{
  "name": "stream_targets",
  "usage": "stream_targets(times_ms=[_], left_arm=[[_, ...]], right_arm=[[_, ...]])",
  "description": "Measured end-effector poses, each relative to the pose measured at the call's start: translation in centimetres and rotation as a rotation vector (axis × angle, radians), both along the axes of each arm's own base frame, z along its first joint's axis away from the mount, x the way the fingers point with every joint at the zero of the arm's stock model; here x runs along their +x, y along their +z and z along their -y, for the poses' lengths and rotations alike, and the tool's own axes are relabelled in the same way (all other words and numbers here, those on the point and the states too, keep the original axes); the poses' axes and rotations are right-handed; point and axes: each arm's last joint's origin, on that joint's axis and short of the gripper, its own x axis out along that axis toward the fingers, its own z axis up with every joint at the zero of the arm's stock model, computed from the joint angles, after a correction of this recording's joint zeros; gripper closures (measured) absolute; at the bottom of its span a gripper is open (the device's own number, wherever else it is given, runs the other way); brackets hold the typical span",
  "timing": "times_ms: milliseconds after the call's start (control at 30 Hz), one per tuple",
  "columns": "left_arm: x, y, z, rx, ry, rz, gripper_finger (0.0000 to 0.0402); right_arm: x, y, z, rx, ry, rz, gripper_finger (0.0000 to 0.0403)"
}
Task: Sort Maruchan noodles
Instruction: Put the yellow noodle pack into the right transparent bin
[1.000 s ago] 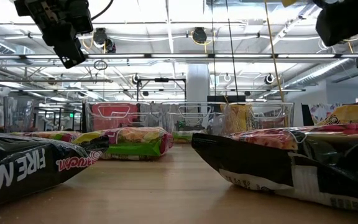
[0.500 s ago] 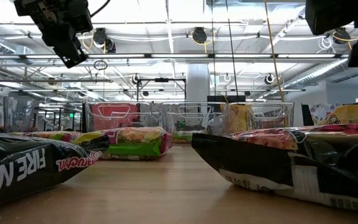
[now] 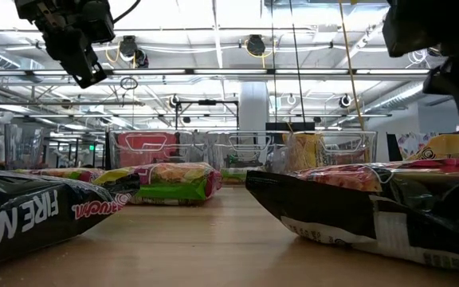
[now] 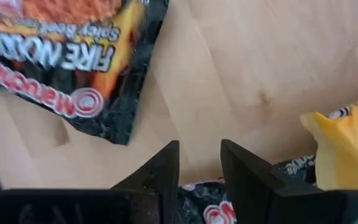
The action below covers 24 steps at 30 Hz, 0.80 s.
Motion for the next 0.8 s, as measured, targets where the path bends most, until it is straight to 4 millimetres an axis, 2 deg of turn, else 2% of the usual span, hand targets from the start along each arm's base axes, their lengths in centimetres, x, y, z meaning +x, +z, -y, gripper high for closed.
stream_targets(times_ms=[267, 500, 600, 800], left_arm=[[-0.1, -0.1, 0.1, -0.014, 0.000, -0.018, 0.0394], [-0.2, -0.1, 0.1, -0.015, 0.000, -0.019, 0.0394], [-0.2, -0.1, 0.1, -0.015, 0.001, -0.019, 0.0394], [-0.2, -0.1, 0.1, -0.015, 0.001, -0.019, 0.0394]], right_arm=[[0.7, -1.2, -0.3, -0.014, 0.043, -0.013, 0.0289], [3.1, -0.2, -0.3, 0.097, 0.000, 0.194, 0.0289], [3.7, 0.1, 0.1, 0.092, -0.020, 0.257, 0.0293], [2.9, 1.6, 1.1, 0.032, 0.004, 0.285, 0.0317]])
